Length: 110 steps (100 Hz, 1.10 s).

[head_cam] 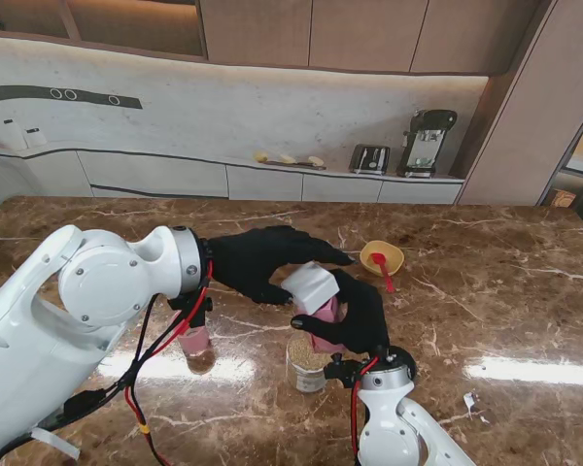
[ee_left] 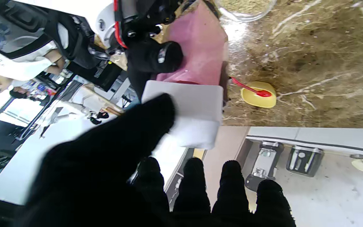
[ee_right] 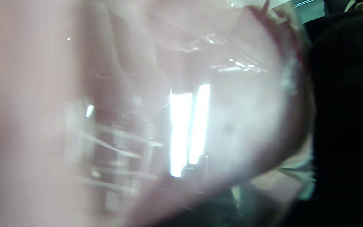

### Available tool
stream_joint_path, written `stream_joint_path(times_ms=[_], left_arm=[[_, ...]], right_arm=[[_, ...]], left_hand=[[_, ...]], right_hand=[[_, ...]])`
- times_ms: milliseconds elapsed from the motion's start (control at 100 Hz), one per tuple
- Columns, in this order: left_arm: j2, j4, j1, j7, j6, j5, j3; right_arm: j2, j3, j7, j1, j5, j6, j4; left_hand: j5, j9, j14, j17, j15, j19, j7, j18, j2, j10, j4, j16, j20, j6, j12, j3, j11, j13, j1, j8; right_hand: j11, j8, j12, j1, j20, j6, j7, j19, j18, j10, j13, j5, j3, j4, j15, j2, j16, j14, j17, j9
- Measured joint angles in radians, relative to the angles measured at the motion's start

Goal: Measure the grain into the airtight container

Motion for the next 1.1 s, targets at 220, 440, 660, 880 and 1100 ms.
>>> stream_joint_path(times_ms=[220,440,660,880,1100], left_arm=[[-0.001,-0.039,0.029,0.049,0.101,0.093,-0.014],[-0.005,-0.074,0.021,0.069,0.238,0.189,0.047],[-0.005,-0.074,-0.021,0.046,0.244,0.207,0.091],[-0.004,-0.063,-0.027,0.007,0.097,0.163,0.072],[0.006,-0.050,-0.033,-0.040,0.075,0.083,0.034]], right_arm=[[0.000,-0.001,0.001,0.000,-0.001,0.000,-0.001],[0.000,-0.001,0.001,0.000,-0.003,-0.001,-0.001],[0.000,0.000,-0.001,0.000,-0.009,-0.002,0.000],[0.000,0.002,-0.003,0.001,-0.008,-0.002,0.001],[0.000,0.000,-0.003,0.001,-0.008,-0.002,0.000]], left_hand=[[0.000,0.003,0.072,0.000,-0.013,-0.001,-0.037,0.040,0.123,0.118,0.057,0.023,-0.033,0.067,0.116,-0.766,-0.003,-0.023,-0.161,-0.071],[0.000,0.330,0.149,-0.013,0.072,0.022,-0.037,0.078,0.203,0.126,0.057,0.118,0.089,0.099,0.339,-0.851,0.238,0.113,-0.234,-0.075],[0.000,0.358,0.150,-0.013,0.073,0.032,-0.037,0.079,0.186,0.101,0.070,0.129,0.123,0.131,0.383,-0.848,0.303,0.136,-0.123,-0.058],[0.000,0.202,0.071,-0.007,0.055,0.014,-0.047,0.015,-0.026,0.010,0.008,0.105,0.067,0.069,0.204,-0.005,0.154,0.061,0.045,-0.092],[0.000,-0.043,-0.005,0.004,-0.026,-0.001,-0.050,-0.036,0.009,-0.048,0.013,-0.091,-0.036,0.020,-0.039,0.017,-0.081,0.000,0.051,-0.161]], right_hand=[[0.000,0.000,0.000,0.000,0.000,0.000,0.000,0.000,0.000,0.000,0.000,0.000,0.000,0.000,0.000,0.000,0.000,0.000,0.000,0.000],[0.000,0.000,0.000,0.000,0.000,0.000,0.000,0.000,0.000,0.000,0.000,0.000,0.000,0.000,0.000,0.000,0.000,0.000,0.000,0.000],[0.000,0.000,0.000,0.000,0.000,0.000,0.000,0.000,0.000,0.000,0.000,0.000,0.000,0.000,0.000,0.000,0.000,0.000,0.000,0.000],[0.000,0.000,0.000,0.000,0.000,0.000,-0.006,0.000,0.000,0.001,0.000,0.000,0.000,0.000,0.001,0.002,0.000,0.000,0.000,0.000],[0.000,0.000,0.000,0.000,0.000,0.000,-0.006,0.000,0.000,0.001,0.000,0.000,0.000,0.000,0.001,0.002,0.000,0.000,0.000,0.000]])
